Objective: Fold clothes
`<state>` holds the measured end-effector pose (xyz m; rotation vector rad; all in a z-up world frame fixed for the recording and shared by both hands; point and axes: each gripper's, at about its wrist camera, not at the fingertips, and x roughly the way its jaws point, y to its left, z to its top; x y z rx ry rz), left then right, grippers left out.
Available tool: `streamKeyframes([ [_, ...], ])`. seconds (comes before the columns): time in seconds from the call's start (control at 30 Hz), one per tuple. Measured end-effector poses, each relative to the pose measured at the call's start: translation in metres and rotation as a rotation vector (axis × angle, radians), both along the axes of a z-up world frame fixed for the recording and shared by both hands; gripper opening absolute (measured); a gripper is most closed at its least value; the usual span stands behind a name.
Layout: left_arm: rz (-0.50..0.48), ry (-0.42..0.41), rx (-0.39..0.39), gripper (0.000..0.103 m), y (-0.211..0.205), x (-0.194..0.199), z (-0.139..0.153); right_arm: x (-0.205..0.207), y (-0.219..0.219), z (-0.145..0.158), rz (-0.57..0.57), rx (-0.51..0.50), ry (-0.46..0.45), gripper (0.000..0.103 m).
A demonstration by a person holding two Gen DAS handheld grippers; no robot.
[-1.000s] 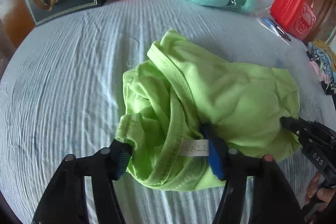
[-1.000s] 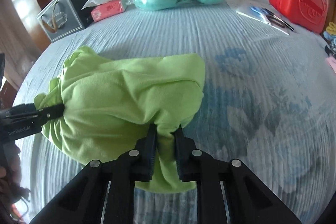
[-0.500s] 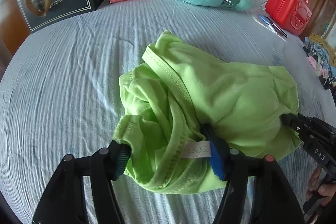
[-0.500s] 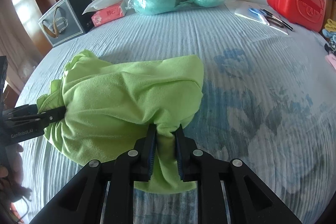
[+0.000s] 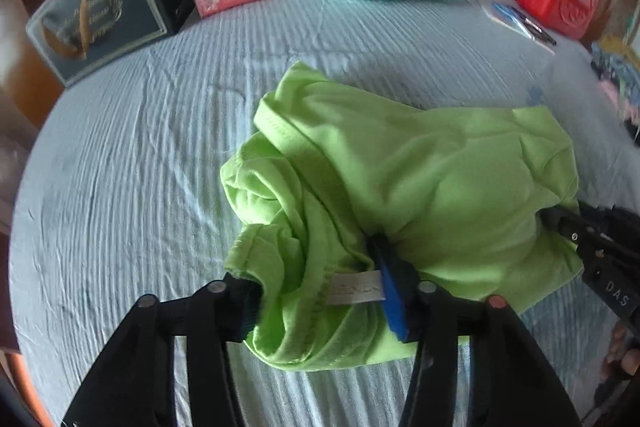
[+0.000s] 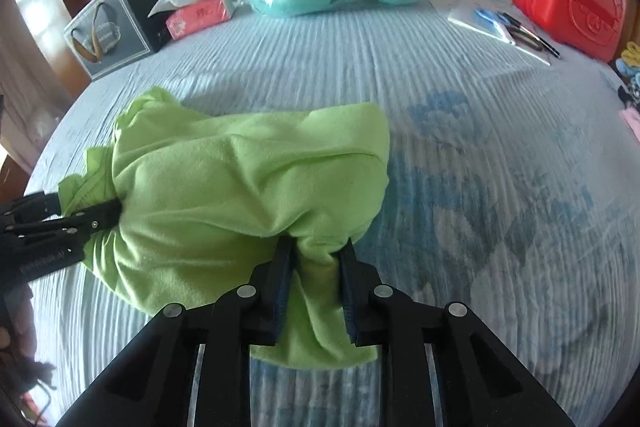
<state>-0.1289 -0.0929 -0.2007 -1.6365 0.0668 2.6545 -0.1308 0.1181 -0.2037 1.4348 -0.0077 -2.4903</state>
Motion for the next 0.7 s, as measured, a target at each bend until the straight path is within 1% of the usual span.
streamKeyframes([
  [0.03, -0.001, 0.001, 0.006, 0.048, 0.000, -0.001, 0.000, 0.000, 0.000, 0.000, -0.004, -0.002, 0.001, 0.022],
  [0.17, 0.001, -0.007, 0.124, 0.050, -0.018, -0.004, -0.003, 0.001, 0.003, -0.001, -0.018, -0.019, 0.003, 0.023],
  [0.2, -0.009, -0.007, 0.129, 0.052, -0.020, -0.004, -0.004, 0.000, 0.004, -0.001, -0.024, -0.027, -0.003, 0.023],
  [0.27, -0.032, -0.009, 0.115, 0.059, -0.021, -0.006, -0.005, -0.002, 0.004, -0.001, -0.031, -0.033, -0.013, 0.023],
  [0.33, -0.023, -0.024, 0.139, 0.059, -0.025, -0.008, -0.005, -0.002, 0.002, 0.000, -0.026, -0.019, -0.015, 0.023],
  [0.37, -0.018, -0.028, 0.131, 0.059, -0.024, -0.009, -0.005, -0.003, 0.001, 0.000, -0.024, -0.012, -0.017, 0.023],
  [0.4, -0.007, -0.028, 0.128, 0.057, -0.023, -0.008, -0.005, -0.002, -0.001, 0.000, -0.014, 0.006, -0.012, 0.023],
  [0.43, 0.003, -0.026, 0.129, 0.050, -0.021, -0.007, -0.004, -0.002, -0.003, 0.001, -0.005, 0.021, -0.007, 0.022],
  [0.47, 0.010, -0.024, 0.127, 0.046, -0.018, -0.005, -0.003, -0.002, -0.004, 0.001, -0.001, 0.030, -0.007, 0.022],
  [0.5, 0.013, -0.019, 0.118, 0.038, -0.014, -0.002, -0.002, -0.003, -0.004, 0.001, 0.000, 0.032, -0.015, 0.017],
  [0.53, 0.011, -0.011, 0.096, 0.032, -0.009, 0.001, 0.000, -0.002, -0.005, 0.002, 0.000, 0.036, -0.024, 0.014],
  [0.6, 0.005, 0.002, 0.064, 0.027, -0.001, 0.008, 0.005, 0.000, -0.007, 0.004, 0.008, 0.062, -0.032, 0.010],
  [0.7, 0.004, 0.030, 0.064, 0.025, 0.004, 0.020, 0.018, 0.011, -0.008, 0.016, 0.029, 0.092, 0.009, 0.009],
])
